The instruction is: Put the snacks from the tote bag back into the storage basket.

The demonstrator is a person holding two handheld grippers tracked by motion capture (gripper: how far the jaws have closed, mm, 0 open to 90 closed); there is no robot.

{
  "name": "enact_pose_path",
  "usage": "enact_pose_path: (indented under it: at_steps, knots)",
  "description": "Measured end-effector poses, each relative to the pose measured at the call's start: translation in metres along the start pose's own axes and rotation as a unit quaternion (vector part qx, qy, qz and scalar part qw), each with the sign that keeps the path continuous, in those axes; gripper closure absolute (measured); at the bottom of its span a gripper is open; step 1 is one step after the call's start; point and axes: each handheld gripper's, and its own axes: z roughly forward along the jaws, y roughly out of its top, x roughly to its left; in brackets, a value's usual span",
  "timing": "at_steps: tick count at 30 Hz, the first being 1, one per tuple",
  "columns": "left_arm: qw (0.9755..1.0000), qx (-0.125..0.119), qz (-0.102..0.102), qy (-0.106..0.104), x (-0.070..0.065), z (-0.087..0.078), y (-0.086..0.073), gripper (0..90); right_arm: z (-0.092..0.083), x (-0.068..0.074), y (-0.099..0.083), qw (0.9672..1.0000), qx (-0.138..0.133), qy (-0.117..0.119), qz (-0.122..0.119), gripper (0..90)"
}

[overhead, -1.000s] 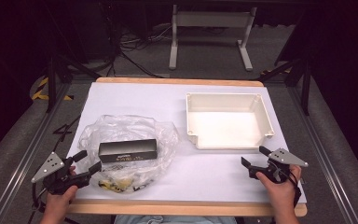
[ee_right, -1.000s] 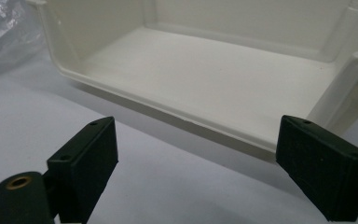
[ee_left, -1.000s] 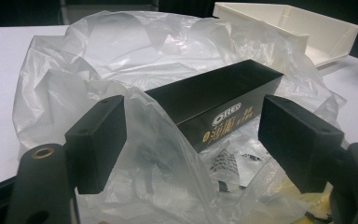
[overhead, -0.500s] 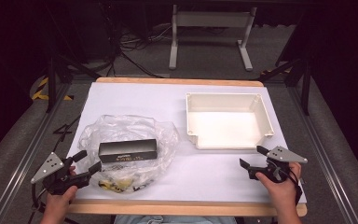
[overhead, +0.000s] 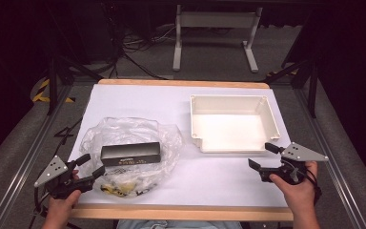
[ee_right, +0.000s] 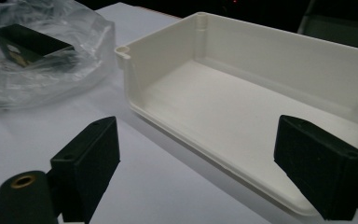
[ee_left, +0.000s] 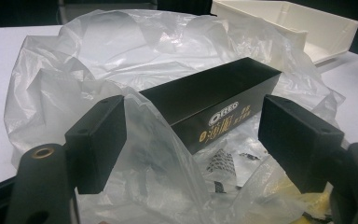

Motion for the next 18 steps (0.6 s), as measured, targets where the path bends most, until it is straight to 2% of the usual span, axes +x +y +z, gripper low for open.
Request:
enact_pose_path:
  at_steps: [8,9,10,13,18]
  knots:
    - [1.0000,-0.001,-0.003,0.001,0.001,0.000,0.000,24.4,-0.004,-0.001,0.011,0.9999,-0.001,0.011,-0.007,13.6]
    - [1.0000,0.000,-0.003,0.001,0.000,0.000,0.000,24.4,-0.005,-0.001,0.012,0.9998,-0.001,0.017,-0.007,12.8]
    - [1.0000,0.000,-0.001,0.001,0.000,0.000,0.000,24.4,-0.005,-0.001,0.015,0.9994,0.004,0.033,-0.005,12.2]
    - [1.0000,0.001,0.002,0.002,-0.002,0.000,0.001,24.4,-0.004,0.001,0.022,0.9981,0.019,0.056,-0.017,12.3]
    - [1.0000,0.002,0.007,0.001,-0.003,0.000,0.001,24.3,-0.002,0.003,0.029,0.9969,0.034,0.067,-0.025,12.2]
